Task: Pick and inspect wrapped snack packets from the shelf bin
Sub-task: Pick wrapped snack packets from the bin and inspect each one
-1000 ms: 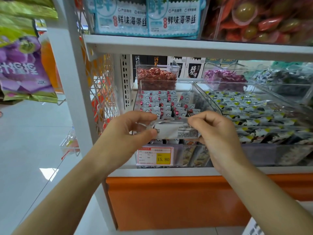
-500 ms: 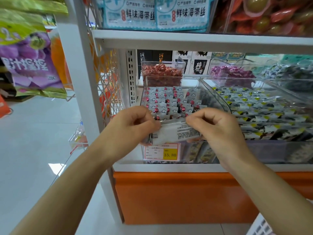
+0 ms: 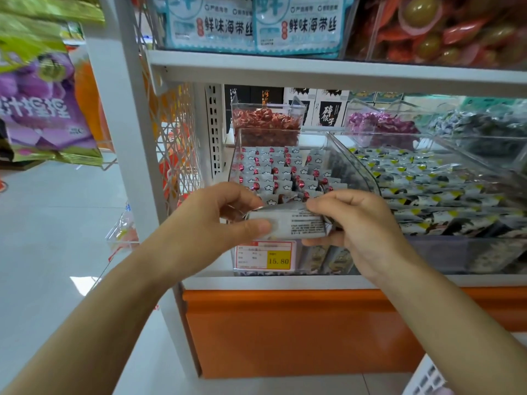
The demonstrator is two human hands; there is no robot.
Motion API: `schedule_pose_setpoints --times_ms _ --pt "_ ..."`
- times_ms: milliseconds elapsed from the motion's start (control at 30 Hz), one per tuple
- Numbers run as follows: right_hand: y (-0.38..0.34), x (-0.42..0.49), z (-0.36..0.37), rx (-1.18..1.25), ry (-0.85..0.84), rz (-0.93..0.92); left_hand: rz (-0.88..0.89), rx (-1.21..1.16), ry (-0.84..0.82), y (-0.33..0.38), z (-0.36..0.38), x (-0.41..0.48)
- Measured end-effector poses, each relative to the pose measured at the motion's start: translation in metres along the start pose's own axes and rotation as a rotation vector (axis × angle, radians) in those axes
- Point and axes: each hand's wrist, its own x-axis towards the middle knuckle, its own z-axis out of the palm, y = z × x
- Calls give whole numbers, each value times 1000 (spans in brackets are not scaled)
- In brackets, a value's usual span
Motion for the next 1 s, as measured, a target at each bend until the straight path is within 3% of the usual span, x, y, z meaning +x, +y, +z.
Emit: schedule_pose_setpoints --times_ms 167,300,467,600,733,867,933,1000 --pt "-14 7 -13 29 -242 266 -9 22 -3 0 -1 0" --pt "-16 13 -22 53 -334 328 -7 24 -17 1 0 -1" --pt "-6 14 -19 77 -277 248 -44 6 12 -2 2 1" --pt "1 11 -9 212 -280 99 -94 -93 157 -6 3 5" --pt "6 10 0 -15 -150 -86 -91 -88 257 -5 8 7" --pt "2 18 -3 -124 121 -180 139 396 455 -4 7 19" --pt "-2 25 -5 -173 219 -242 194 638 386 -2 5 33" --pt "-5 33 -6 -219 278 -267 141 847 196 -1 6 50"
